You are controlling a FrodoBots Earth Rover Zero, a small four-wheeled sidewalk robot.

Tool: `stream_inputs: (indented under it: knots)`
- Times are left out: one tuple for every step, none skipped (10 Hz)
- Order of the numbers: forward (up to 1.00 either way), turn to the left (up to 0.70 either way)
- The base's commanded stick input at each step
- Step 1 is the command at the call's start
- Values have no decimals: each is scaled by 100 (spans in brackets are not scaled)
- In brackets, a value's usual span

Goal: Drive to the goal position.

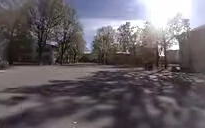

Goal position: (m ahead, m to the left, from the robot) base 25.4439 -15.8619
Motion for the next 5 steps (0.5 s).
stream_inputs:
  knots:
    - [100, 0]
    - [100, 17]
    - [100, 39]
    - [100, 14]
    - [100, 1]
